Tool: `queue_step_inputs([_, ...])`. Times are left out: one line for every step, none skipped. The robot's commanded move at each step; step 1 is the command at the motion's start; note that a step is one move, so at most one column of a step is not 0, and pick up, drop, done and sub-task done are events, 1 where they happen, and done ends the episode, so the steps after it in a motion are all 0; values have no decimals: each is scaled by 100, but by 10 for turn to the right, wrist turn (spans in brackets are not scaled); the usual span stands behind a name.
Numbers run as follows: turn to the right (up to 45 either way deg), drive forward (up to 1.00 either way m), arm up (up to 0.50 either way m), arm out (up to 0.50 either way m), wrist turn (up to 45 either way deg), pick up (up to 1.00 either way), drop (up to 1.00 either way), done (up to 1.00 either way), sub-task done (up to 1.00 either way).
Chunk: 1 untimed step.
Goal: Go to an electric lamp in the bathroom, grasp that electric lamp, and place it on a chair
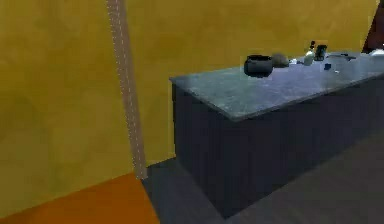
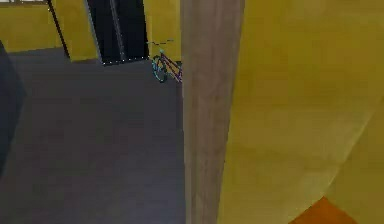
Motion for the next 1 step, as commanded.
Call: queue_step_inputs([-450, 0, 0, 0, 0, 0, 0, 0, 0])
